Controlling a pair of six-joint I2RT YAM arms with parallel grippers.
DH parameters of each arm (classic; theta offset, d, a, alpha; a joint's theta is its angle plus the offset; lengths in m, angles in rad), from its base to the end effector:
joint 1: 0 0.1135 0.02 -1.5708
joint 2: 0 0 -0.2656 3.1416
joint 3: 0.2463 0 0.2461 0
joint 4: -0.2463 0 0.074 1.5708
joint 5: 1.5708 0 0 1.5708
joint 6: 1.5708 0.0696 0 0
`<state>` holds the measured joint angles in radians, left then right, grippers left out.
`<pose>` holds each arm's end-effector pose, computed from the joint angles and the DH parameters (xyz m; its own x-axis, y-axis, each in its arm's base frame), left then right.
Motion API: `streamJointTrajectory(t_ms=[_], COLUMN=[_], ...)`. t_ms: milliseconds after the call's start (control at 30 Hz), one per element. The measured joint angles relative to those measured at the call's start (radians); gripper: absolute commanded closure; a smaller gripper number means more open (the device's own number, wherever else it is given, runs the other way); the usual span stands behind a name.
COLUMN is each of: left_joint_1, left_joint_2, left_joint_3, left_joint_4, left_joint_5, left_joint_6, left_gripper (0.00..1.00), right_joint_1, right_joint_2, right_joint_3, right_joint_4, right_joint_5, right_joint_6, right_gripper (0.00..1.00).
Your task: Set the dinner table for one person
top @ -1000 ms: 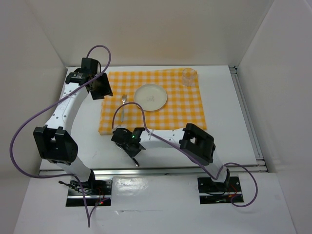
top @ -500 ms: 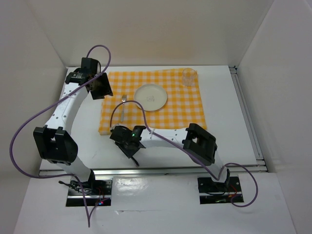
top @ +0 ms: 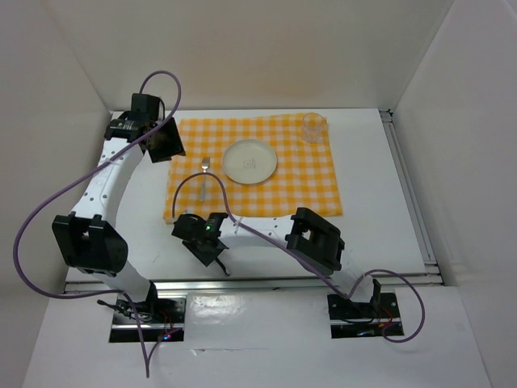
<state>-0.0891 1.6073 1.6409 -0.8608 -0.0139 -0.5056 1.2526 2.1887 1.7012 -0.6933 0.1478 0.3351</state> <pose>0.3621 -0.0314 0.3412 -0.6800 -0.4255 -0.5972 -0.2854 0.9038 -0.3189 0.1559 0.4405 0.1391 -0.5765 -0.7104 -0.4038 -0.7755 0.6314 -0.0036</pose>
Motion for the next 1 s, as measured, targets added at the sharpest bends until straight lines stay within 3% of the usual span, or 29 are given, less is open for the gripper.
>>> streamJointTrajectory(t_ms=[1000], left_joint_1=[0.0], left_joint_2=[-0.001], left_joint_3=[0.0], left_joint_4=[0.0], left_joint_5=[-0.007], left_joint_6=[0.0], left_gripper=[0.4], right_joint_1=[0.0], right_joint_2=[0.021], right_joint_3=[0.026], right_joint_4=[-0.055], right_joint_5=[-0.01], right_joint_6=[-0.017], right_gripper=[0.54])
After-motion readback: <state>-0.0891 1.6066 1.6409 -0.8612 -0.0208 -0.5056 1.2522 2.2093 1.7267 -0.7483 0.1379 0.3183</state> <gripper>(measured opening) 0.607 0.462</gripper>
